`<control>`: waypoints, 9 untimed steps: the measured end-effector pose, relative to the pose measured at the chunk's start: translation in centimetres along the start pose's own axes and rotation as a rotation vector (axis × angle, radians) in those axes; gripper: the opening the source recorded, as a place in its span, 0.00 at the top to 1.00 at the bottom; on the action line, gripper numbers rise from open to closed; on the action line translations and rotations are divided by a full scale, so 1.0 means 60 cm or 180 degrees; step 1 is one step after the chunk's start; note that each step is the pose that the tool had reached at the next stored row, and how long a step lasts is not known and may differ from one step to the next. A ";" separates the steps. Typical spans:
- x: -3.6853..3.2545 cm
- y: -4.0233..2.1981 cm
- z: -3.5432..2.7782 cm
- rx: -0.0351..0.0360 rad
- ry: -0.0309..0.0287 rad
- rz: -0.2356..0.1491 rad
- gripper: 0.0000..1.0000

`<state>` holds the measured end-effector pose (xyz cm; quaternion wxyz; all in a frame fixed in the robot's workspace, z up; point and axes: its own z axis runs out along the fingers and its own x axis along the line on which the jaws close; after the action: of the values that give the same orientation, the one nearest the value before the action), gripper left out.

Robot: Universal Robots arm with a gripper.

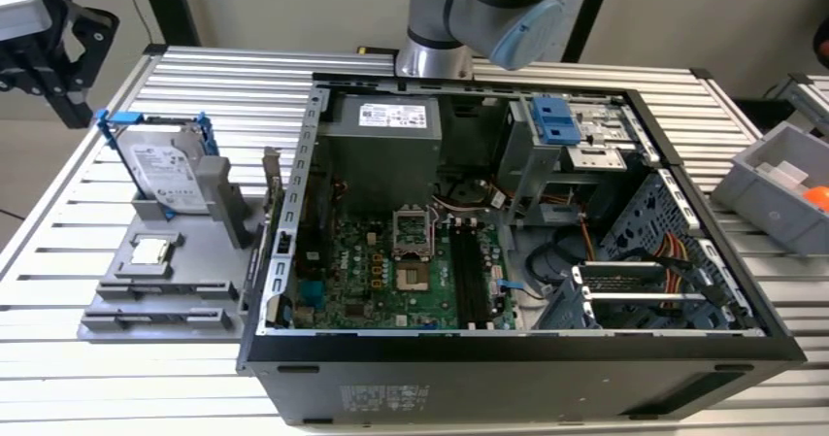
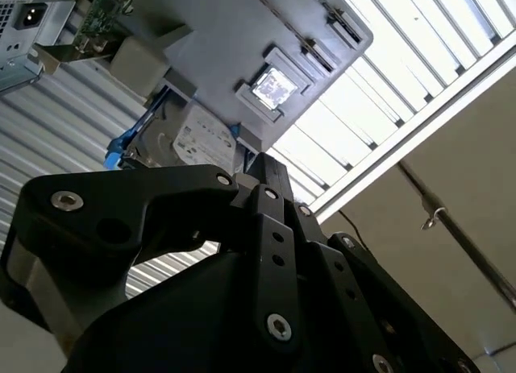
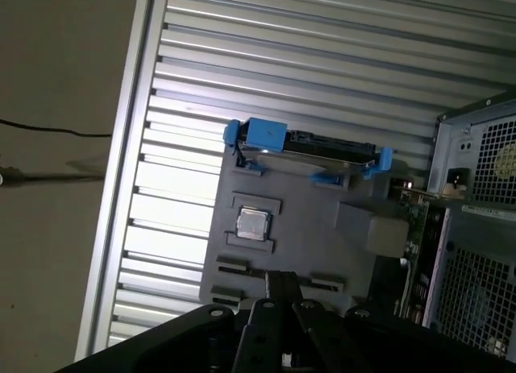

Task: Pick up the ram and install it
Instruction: 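Pick up the ram and move it above insertion slot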

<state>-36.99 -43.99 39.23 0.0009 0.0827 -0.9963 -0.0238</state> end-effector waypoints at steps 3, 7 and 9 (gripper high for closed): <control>0.002 -0.001 0.000 0.0000 0.0001 -0.0026 1.00; 0.004 -0.003 0.000 0.0000 0.0003 -0.0061 1.00; 0.004 -0.004 0.000 0.0000 0.0004 -0.0077 1.00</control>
<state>-37.21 -44.25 39.23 0.0012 0.0948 -0.9952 -0.0238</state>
